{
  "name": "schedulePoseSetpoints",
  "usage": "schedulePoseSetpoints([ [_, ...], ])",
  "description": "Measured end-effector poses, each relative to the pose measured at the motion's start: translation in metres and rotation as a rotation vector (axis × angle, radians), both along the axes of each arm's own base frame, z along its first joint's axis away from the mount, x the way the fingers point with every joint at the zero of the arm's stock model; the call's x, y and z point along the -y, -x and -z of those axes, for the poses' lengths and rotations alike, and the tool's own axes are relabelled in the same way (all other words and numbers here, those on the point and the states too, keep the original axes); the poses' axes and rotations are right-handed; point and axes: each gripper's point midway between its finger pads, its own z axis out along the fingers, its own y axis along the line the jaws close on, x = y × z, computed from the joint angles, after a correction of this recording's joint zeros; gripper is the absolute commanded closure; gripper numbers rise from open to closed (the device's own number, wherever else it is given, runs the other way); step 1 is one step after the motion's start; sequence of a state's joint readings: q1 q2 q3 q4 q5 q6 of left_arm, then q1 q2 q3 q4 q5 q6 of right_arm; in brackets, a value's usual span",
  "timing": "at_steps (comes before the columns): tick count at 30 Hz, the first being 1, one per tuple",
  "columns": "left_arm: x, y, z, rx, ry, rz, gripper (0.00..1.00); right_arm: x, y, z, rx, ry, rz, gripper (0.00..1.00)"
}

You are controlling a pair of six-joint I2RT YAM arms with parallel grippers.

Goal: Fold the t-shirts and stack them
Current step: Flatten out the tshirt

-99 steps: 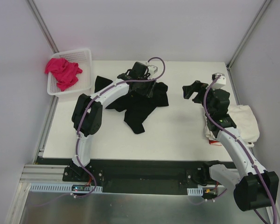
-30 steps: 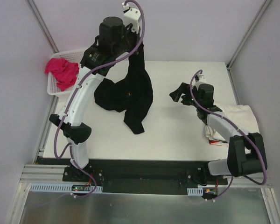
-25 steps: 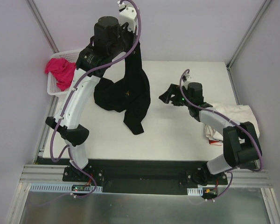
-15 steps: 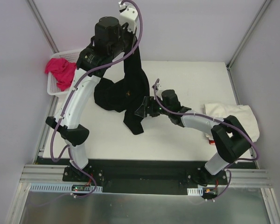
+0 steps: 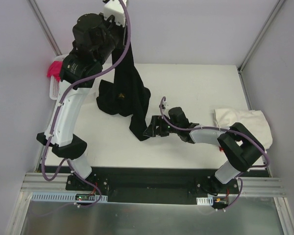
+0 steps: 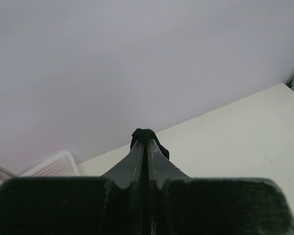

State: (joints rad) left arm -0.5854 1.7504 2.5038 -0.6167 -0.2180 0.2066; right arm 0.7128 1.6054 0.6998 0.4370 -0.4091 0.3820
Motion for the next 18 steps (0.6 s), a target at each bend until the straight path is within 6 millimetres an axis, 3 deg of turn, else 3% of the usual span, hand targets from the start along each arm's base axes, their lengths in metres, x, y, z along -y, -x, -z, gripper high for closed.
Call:
schedulePoseSetpoints([
  [7, -0.031, 0.034, -0.036, 0.085, 0.03, -0.036, 1.0, -0.014, 0.012, -0.001, 0.012, -0.018, -0.041, 0.17],
  [11, -0.035, 0.037, -0.039, 0.092, 0.03, -0.047, 1.0, -0.025, 0.012, 0.003, 0.007, -0.018, -0.059, 0.18],
  [18, -0.033, 0.03, -0.025, 0.067, -0.004, -0.054, 1.0, -0.042, 0.01, 0.007, -0.007, -0.023, -0.076, 0.18],
])
